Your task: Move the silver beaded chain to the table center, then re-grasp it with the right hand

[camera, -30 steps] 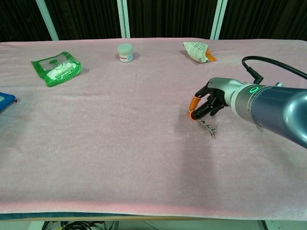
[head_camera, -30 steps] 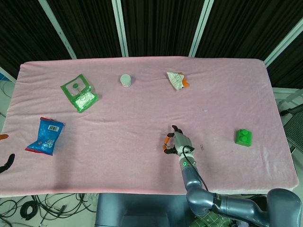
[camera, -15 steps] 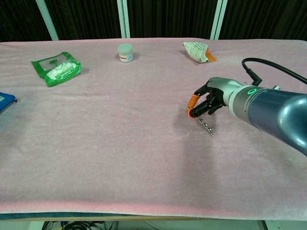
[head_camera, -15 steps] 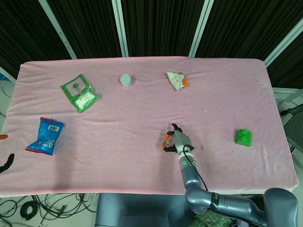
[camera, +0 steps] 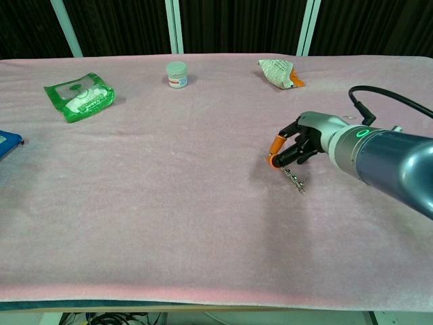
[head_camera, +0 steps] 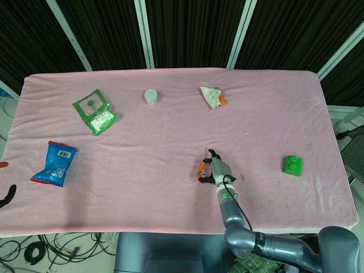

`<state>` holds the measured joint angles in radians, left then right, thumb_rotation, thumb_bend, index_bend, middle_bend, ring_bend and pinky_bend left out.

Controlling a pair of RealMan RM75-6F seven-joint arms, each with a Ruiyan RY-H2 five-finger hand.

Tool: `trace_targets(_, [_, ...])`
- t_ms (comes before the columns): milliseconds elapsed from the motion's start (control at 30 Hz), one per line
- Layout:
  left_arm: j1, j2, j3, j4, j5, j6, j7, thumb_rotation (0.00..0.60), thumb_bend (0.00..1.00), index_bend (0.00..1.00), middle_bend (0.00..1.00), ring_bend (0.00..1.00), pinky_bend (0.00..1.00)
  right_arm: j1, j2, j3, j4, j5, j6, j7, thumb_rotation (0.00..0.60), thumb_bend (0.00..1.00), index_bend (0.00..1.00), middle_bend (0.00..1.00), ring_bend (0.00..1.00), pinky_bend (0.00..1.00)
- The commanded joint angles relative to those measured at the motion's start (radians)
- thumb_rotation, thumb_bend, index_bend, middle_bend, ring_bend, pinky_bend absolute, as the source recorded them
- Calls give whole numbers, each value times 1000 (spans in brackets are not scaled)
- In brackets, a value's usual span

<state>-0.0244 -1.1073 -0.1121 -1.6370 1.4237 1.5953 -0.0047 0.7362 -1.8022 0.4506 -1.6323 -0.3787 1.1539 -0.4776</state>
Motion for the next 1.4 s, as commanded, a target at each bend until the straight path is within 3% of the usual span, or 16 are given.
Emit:
trace_targets(33, [0,0,0,0,0,0,0,600,301,315,50,0,0,-1,5,-3,-4,0,3,4,600,356,612,1,47,212])
trace_targets(767, [2,-2,-3,0,0,2,4,600,301,315,48,0,0,18,54,9,-47,2,33,13,600,356,613,1,47,212])
trace_targets(900, [2,-3,-4,2,0,2,5,600,300,315,48,0,0,32,65,34,-32,4,29,10,600,357,613,1,47,212])
trace_targets(1233, [10,-12,-9,-2,-5,22,31,600,301,316,48,0,0,107,118,136,137,63,-105,20,600,356,617,1,47,212])
trace_targets(1400, [13,-22,-15,-8,-17,32,60,600,301,316,48,0,0,137,151,121,274,29,-263,42,600,360,618,1,47,209])
